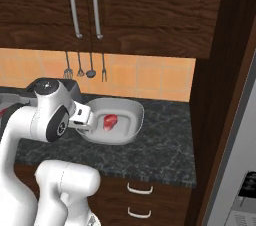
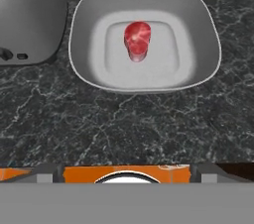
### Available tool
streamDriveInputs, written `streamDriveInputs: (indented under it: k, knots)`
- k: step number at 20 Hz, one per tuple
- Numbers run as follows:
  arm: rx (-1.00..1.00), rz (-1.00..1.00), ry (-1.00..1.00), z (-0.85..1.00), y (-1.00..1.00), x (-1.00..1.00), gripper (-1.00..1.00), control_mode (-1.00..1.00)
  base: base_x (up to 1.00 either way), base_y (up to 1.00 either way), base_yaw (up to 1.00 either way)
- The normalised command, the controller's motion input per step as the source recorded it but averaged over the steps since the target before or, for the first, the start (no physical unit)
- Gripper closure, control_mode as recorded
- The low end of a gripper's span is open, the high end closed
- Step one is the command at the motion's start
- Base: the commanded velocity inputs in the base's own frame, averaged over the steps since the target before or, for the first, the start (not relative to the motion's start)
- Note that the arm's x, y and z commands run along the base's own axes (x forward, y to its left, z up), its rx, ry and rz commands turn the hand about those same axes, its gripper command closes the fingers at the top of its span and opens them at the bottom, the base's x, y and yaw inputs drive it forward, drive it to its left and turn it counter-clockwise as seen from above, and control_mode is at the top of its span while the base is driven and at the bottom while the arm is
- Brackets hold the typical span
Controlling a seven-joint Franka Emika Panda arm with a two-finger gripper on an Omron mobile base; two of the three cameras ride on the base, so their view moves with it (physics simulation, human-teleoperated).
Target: Place one lemon wedge and one steak in each tupperware on the nearby counter, to pack two identical lunches.
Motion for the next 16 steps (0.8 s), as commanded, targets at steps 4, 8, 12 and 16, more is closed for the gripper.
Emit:
streamDriveInputs:
  k: [4,8,12,16]
  knots:
    - [0.0,0.0,0.0,0.0,0.0,0.0,-1.0,1.0,-0.78,-0.03,0.0]
    - [0.0,0.0,0.0,0.0,0.0,0.0,-1.0,1.0,-0.77,-0.06,-0.02]
    - [0.0,0.0,0.0,0.0,0.0,0.0,-1.0,1.0,-0.3,-0.28,-0.05]
    - [0.0,0.0,0.0,0.0,0.0,0.0,-1.0,1.0,-0.7,-0.76,-0.08]
